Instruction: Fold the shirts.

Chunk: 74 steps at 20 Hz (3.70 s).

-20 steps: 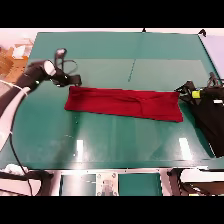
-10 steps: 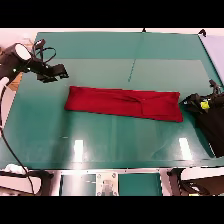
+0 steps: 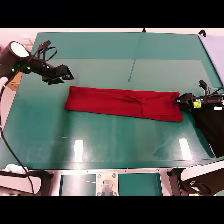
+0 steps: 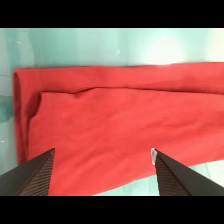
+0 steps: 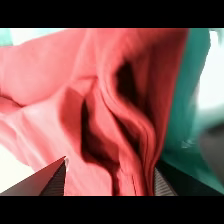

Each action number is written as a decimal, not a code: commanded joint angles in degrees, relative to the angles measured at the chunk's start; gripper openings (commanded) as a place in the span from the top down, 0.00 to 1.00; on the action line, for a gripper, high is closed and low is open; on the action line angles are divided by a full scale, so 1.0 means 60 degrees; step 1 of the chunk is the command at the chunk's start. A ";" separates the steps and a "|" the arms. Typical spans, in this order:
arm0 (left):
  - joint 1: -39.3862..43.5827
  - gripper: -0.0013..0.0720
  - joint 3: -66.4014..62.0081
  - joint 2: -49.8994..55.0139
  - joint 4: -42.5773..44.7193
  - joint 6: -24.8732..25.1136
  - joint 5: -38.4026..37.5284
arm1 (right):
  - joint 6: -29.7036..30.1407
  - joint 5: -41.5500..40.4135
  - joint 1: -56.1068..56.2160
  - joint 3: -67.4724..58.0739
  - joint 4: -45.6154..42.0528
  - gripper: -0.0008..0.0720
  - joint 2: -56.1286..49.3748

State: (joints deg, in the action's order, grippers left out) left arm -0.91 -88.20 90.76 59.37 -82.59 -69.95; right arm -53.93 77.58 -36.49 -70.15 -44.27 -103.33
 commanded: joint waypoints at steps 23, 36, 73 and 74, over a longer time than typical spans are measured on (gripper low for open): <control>0.6422 0.95 -0.0565 0.3366 -0.3169 0.1348 0.6291 | -0.2940 0.3657 0.1636 -0.5144 0.0149 0.97 0.0874; 0.6441 0.95 -0.2452 0.5107 -0.4455 0.1035 0.4539 | -0.4025 0.3756 0.3581 -0.6892 0.0528 0.97 0.2036; 0.1086 0.95 -0.3880 0.1672 0.5289 -0.0484 -0.4156 | -0.3952 -0.1596 0.5359 -0.0688 0.0936 0.25 0.0273; 0.1089 0.95 -0.3880 0.1672 0.5278 -0.0492 -0.4167 | -0.3654 -0.1599 0.5552 -0.0616 0.1413 0.25 -0.0015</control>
State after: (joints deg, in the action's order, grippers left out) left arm 5.65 -111.50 100.84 91.64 -85.34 -95.07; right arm -81.41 65.67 -1.85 -78.76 -45.39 -100.29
